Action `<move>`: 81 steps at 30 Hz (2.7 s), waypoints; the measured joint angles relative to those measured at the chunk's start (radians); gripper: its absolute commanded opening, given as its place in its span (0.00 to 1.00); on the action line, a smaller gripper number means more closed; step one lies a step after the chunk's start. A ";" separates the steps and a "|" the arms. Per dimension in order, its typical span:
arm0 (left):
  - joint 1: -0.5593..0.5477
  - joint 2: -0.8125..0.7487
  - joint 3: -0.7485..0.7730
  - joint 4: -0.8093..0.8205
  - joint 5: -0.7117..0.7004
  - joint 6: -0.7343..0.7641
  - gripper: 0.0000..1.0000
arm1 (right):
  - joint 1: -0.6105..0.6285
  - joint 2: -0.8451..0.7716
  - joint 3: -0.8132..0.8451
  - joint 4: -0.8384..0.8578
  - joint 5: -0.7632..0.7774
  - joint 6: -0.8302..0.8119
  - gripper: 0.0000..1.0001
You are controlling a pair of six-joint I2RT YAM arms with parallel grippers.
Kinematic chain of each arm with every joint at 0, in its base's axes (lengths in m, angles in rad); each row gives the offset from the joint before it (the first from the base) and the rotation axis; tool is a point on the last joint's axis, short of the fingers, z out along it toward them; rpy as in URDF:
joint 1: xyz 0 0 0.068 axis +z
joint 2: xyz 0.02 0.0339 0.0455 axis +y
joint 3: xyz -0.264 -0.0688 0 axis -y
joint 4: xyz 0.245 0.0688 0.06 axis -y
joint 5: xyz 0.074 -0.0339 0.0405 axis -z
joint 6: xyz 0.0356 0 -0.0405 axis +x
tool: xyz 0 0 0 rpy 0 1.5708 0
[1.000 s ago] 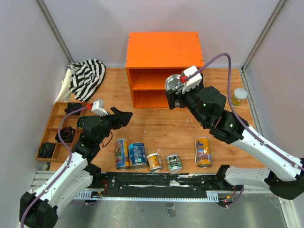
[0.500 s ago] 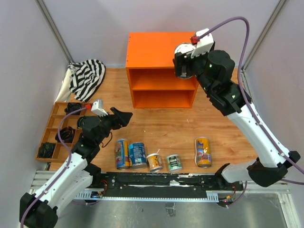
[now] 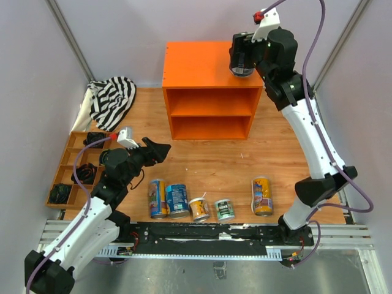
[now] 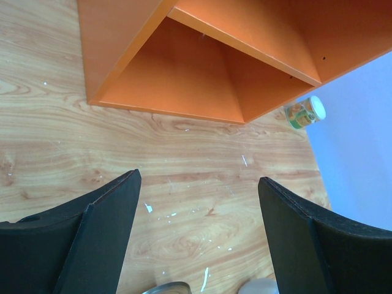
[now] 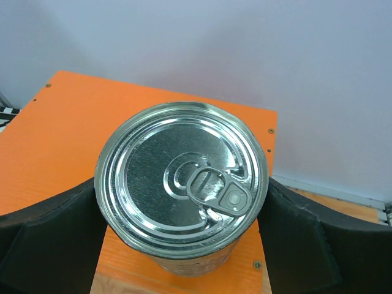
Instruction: Place and organize the canned foods onto the counter
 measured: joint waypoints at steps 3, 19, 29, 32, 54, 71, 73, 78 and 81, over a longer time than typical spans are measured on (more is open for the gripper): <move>0.000 0.011 0.000 0.000 0.003 0.000 0.82 | -0.032 0.065 0.069 -0.023 -0.026 0.021 0.01; 0.000 0.101 0.021 0.058 0.030 0.023 0.82 | -0.137 0.382 0.415 -0.061 -0.104 0.091 0.01; 0.000 0.150 0.027 0.128 0.059 0.026 0.82 | -0.163 0.452 0.476 -0.008 -0.105 0.091 0.02; 0.000 0.158 0.027 0.149 0.066 0.026 0.82 | -0.164 0.464 0.476 0.016 -0.105 0.085 0.02; 0.000 0.193 0.027 0.219 0.087 0.026 0.86 | -0.164 0.506 0.443 0.172 -0.105 0.050 0.73; 0.000 0.146 0.027 0.204 0.082 0.030 0.99 | -0.164 0.475 0.390 0.193 -0.105 0.069 0.99; 0.000 0.137 0.027 0.197 0.079 0.030 0.99 | -0.164 0.471 0.388 0.188 -0.105 0.069 0.99; 0.000 0.109 0.027 0.177 0.065 0.030 0.99 | -0.163 0.463 0.388 0.183 -0.104 0.069 0.99; 0.000 0.100 0.027 0.167 0.059 0.030 0.99 | -0.162 0.457 0.385 0.176 -0.103 0.068 0.99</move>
